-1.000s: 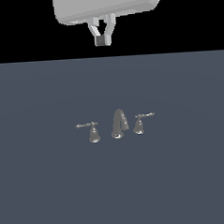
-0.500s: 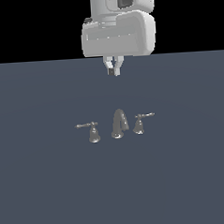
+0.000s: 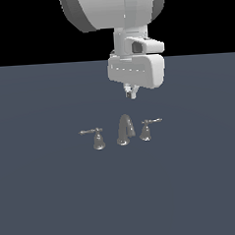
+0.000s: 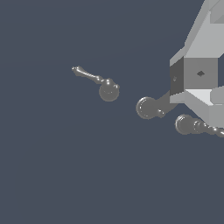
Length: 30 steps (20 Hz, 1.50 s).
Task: Turn on the faucet by rotating a designated handle.
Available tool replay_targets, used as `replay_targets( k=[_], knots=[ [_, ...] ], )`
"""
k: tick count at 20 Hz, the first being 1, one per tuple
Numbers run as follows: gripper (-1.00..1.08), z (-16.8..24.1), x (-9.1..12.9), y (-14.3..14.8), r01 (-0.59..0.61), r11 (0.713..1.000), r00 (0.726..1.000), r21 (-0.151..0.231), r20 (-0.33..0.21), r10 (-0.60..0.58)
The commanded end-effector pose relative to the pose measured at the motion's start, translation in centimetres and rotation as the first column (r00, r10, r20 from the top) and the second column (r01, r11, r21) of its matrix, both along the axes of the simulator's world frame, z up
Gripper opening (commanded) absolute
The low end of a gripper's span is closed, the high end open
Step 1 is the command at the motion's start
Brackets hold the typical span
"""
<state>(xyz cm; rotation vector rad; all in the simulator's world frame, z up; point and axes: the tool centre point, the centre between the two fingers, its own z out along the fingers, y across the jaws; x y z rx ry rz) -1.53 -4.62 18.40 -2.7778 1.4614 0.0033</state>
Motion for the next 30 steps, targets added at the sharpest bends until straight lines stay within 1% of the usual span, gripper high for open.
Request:
replay_targets(
  k=[1, 4, 8, 15, 21, 29, 30],
  knots=[
    [-1.00, -1.8, 1.2, -1.1, 0.065, 0.998, 0.998, -0.002, 0.000, -0.065],
    [-1.00, -3.9, 2.5, -2.6, 0.142, 0.990, 0.990, -0.004, 0.000, -0.142],
    [-1.00, -6.4, 3.8, -4.5, 0.231, 0.973, 0.973, -0.005, 0.001, -0.231],
    [-1.00, -9.5, 5.3, -7.1, 0.341, 0.940, 0.940, -0.006, 0.001, -0.341],
    [-1.00, -10.7, 5.9, -8.2, 0.385, 0.923, 0.923, -0.005, 0.001, -0.385],
    [-1.00, -10.7, 5.9, -8.3, 0.389, 0.921, 0.921, -0.004, 0.001, -0.389],
    [-1.00, -10.7, 5.6, -8.6, 0.389, 0.921, 0.921, -0.004, 0.001, -0.389]
  ],
)
